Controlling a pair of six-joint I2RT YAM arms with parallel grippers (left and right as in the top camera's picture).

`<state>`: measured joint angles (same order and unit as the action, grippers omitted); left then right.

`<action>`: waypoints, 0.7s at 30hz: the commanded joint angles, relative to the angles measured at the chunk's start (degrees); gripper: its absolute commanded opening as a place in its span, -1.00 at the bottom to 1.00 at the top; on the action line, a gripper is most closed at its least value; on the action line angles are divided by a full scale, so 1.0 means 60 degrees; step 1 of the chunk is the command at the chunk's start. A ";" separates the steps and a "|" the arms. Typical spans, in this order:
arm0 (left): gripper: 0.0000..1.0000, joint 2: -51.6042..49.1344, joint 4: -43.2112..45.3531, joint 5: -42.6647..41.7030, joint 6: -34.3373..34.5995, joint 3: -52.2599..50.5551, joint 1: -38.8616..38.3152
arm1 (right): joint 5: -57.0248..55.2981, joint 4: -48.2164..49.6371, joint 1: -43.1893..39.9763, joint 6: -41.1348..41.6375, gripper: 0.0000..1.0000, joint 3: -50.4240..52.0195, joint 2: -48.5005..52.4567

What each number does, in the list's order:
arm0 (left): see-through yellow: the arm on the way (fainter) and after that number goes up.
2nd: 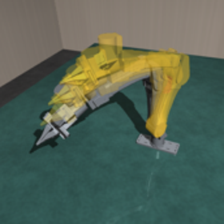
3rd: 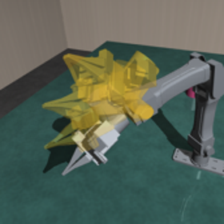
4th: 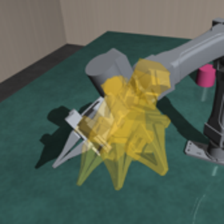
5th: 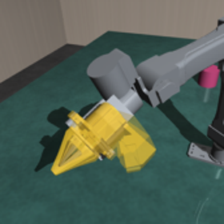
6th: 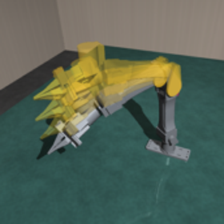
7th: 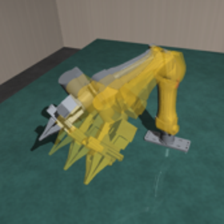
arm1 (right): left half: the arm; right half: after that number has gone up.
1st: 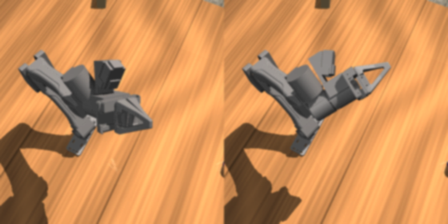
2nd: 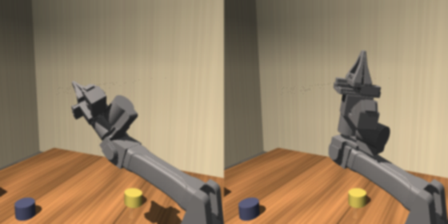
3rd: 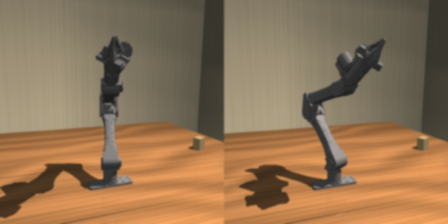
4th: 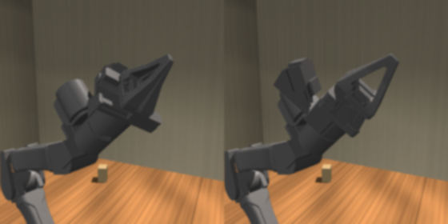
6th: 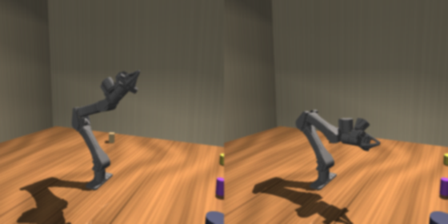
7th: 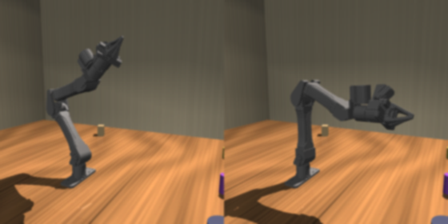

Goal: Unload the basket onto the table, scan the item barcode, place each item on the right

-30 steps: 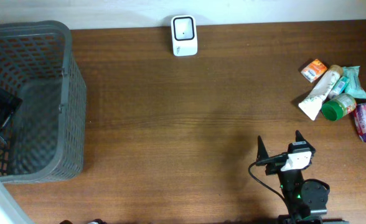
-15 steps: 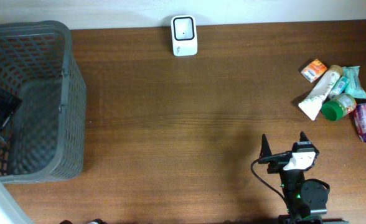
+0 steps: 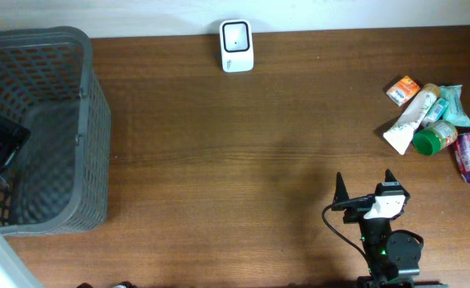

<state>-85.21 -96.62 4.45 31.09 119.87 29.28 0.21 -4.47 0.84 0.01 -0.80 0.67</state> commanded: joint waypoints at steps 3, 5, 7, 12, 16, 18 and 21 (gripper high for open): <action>0.98 0.0816 0.1377 -0.1993 -0.1953 -0.0627 -0.0823 | -0.0080 -0.0033 0.0036 0.0044 0.97 0.0080 -0.0080; 0.98 0.1880 0.3344 -0.2320 -0.2874 -0.1526 -0.2113 | -0.0080 -0.0033 0.0040 0.0044 0.97 0.0080 -0.0080; 0.98 0.3184 0.5253 -0.2317 -0.3468 -0.3162 -0.3555 | -0.0080 -0.0033 0.0036 0.0044 0.97 0.0080 -0.0080; 0.98 0.6947 1.0225 -0.2932 -0.5635 -0.9289 -0.6054 | -0.0080 -0.0033 0.0036 0.0044 0.97 0.0080 -0.0080; 0.98 0.8630 1.1726 -0.2998 -0.5628 -1.2185 -0.6244 | -0.0080 -0.0033 0.0036 0.0044 0.97 0.0080 -0.0080; 0.98 0.8663 1.0910 -0.3002 -0.5628 -1.2502 -0.6244 | -0.0080 -0.0033 0.0040 0.0044 0.97 0.0080 -0.0080; 0.98 0.8754 1.0841 -0.3140 -0.5737 -1.2652 -0.6371 | -0.0080 -0.0033 0.0040 0.0044 0.97 0.0080 -0.0080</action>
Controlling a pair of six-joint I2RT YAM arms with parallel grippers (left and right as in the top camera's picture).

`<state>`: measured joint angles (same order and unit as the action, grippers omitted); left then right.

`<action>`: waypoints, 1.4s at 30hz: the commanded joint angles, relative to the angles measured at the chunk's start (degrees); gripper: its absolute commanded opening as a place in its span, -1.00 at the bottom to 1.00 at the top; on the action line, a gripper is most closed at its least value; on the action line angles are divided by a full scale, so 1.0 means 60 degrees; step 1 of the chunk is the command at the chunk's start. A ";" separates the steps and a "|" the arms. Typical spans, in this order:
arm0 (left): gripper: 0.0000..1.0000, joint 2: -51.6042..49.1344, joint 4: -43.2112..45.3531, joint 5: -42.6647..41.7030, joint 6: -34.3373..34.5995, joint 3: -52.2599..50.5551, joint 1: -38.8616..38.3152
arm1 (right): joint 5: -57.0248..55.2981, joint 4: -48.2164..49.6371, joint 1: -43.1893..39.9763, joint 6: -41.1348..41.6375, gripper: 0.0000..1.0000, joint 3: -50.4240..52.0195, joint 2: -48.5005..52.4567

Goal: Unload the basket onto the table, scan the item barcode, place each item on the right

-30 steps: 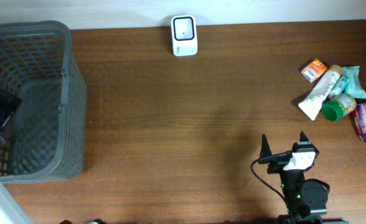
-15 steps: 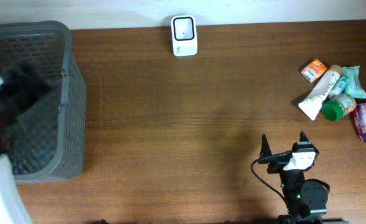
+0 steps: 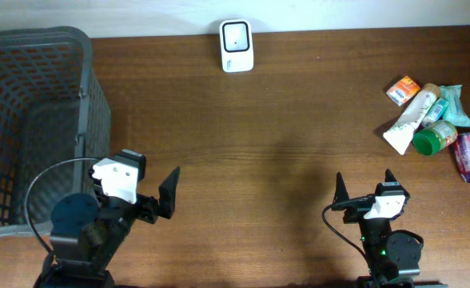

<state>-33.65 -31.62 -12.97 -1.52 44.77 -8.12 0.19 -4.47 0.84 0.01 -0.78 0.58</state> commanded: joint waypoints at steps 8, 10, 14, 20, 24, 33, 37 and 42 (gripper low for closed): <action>0.98 0.2648 0.4197 -0.0892 -0.0517 -0.3832 -0.0146 | -0.0076 -0.0033 0.0036 0.0044 0.97 0.0076 -0.0066; 0.98 0.2696 0.5439 -0.1166 -0.0517 -0.4510 -0.0149 | -0.0076 -0.0033 0.0040 0.0044 0.97 0.0076 -0.0066; 0.98 0.3865 0.6324 -0.1129 -0.0521 -0.5697 -0.0146 | -0.0076 -0.0033 0.0036 0.0044 0.97 0.0076 -0.0066; 0.98 0.5421 0.6903 -0.1486 -0.1883 -0.6386 -0.1359 | -0.0076 -0.0033 0.0040 0.0044 0.97 0.0076 -0.0066; 0.98 0.5446 0.6703 -0.1956 -0.1872 -0.6386 -0.2543 | -0.0076 -0.0033 0.0036 0.0044 0.97 0.0076 -0.0066; 0.98 0.5457 0.5359 -0.0656 -0.0667 -0.7366 -0.3104 | -0.0076 -0.0033 0.0040 0.0044 0.97 0.0076 -0.0066; 0.98 0.5464 0.5282 0.1377 0.0707 -0.7377 -0.3100 | -0.0076 -0.0033 0.0036 0.0044 0.97 0.0076 -0.0066; 0.98 0.5464 0.4495 0.2597 0.1220 -0.7377 -0.2124 | -0.0076 -0.0033 0.0036 0.0044 0.97 0.0076 -0.0066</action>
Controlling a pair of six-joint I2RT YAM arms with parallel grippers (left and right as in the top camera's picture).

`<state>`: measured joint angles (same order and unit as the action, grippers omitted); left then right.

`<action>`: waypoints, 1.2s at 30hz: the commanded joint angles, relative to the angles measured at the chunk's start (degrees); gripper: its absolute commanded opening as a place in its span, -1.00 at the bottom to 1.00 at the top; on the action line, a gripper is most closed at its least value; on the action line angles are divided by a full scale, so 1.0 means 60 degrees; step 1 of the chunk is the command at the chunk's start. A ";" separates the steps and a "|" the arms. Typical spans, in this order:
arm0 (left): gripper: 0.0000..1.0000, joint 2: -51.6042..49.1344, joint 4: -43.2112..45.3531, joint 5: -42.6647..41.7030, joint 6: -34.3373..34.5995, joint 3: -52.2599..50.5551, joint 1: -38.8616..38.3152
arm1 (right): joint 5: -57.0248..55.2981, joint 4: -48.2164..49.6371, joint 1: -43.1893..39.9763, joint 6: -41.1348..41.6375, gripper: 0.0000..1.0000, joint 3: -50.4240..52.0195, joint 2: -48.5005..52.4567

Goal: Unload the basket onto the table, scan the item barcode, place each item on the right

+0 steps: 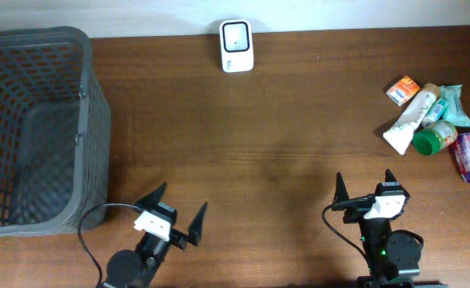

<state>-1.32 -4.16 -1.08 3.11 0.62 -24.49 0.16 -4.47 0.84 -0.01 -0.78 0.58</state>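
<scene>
The white barcode scanner point(236, 46) stands at the table's far edge, middle. The items lie in a pile at the right: an orange packet point(403, 89), a white tube point(409, 120), a green-lidded jar point(435, 139), a teal packet point(452, 100) and a pink packet. My left gripper point(177, 210) is open and holds nothing, near the front edge just right of the basket. My right gripper point(364, 186) is open and holds nothing, at the front right, well short of the pile.
A large grey mesh basket point(87, 120) fills the left end of the brown table point(259, 160); no contents can be made out inside it. The scanner is far from both grippers.
My left arm has moved nearer the front edge and a little to the right, from beside the basket's front corner. Its fingers stay spread. The right arm and the items have not moved.
First my left arm showed only as a dark shape over the basket at the far left. Then it stood outside the basket by its front right corner, gripper open. Now it sits lower, near the front edge. The right arm stayed still throughout.
</scene>
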 commanded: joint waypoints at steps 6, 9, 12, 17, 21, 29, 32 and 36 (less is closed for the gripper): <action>0.98 0.0076 -0.0109 0.0426 0.0444 -0.0018 0.2320 | -0.0073 -0.0033 0.0040 0.0047 0.97 0.0076 -0.0066; 0.98 0.0076 -0.0113 0.0361 0.0444 -0.0018 0.2707 | -0.0073 -0.0033 0.0036 0.0047 0.97 0.0076 -0.0066; 0.98 0.0076 -0.0120 0.0321 0.0448 -0.0018 0.3184 | -0.0073 -0.0033 0.0036 0.0047 0.97 0.0076 -0.0066; 0.98 0.0135 -0.0120 0.0321 0.0444 -0.0018 0.4124 | -0.0073 -0.0033 0.0036 0.0047 0.97 0.0076 -0.0066; 0.98 0.0178 -0.0124 0.0317 0.0357 -0.0018 0.4138 | -0.0073 -0.0033 0.0036 0.0051 0.97 0.0076 -0.0066; 0.98 0.0178 -0.0135 0.0324 -0.0390 -0.0018 0.4164 | -0.0073 -0.0033 0.0036 0.0047 0.97 0.0076 -0.0066; 0.98 0.0178 -0.0138 0.0321 -0.0382 -0.0018 0.4237 | -0.0073 -0.0033 0.0036 0.0047 0.97 0.0076 -0.0066; 0.98 0.0178 -0.0142 0.0295 -0.0382 -0.0018 0.4237 | -0.0073 -0.0033 0.0036 0.0051 0.97 0.0076 -0.0066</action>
